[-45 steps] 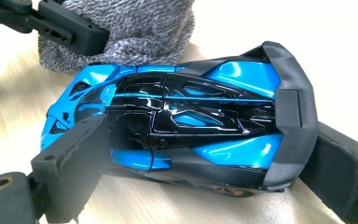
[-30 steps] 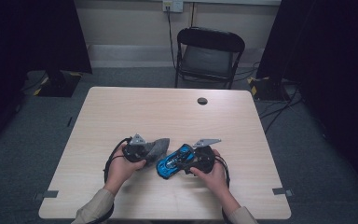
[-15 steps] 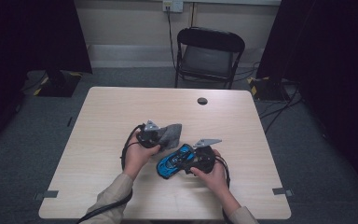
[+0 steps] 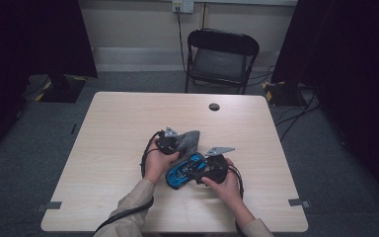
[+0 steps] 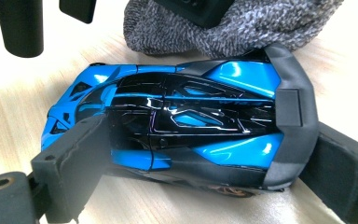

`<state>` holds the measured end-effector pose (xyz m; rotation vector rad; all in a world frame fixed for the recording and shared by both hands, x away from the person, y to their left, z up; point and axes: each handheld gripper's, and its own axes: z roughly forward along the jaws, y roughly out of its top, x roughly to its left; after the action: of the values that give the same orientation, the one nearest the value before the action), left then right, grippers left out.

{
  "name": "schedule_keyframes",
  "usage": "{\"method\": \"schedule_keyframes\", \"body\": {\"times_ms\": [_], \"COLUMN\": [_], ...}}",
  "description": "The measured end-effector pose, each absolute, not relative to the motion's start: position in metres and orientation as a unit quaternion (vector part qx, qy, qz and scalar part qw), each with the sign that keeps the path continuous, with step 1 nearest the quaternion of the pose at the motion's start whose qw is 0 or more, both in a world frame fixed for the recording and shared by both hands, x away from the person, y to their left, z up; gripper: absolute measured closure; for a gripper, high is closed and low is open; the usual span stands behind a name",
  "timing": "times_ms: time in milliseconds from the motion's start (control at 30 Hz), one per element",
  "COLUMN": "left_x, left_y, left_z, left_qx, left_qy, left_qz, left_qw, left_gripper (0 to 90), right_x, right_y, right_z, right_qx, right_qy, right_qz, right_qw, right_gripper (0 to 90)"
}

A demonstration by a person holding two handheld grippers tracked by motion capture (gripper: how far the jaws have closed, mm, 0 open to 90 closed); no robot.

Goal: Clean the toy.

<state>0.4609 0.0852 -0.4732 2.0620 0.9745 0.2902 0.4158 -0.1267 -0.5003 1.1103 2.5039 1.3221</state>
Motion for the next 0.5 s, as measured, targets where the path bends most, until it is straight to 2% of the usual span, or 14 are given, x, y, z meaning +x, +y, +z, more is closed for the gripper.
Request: {"method": "schedule_keyframes", "body": {"times_ms": [500], "left_x": [0.4547], "left_y": [0.0894], "left_z": [-0.4742], "left_qx": [0.827], "left_qy": [0.375], "left_qz": [0.096], "left_qw": [0.408], "left_gripper": [70.8], "right_x": [0.4156], "right_y": [-0.1268], "right_z": [-0.5007], "right_qx": [0.365], "right_qy": [0.821], "right_qz": [0.436], "right_qw": [0.049], "right_gripper": [7.1]}}
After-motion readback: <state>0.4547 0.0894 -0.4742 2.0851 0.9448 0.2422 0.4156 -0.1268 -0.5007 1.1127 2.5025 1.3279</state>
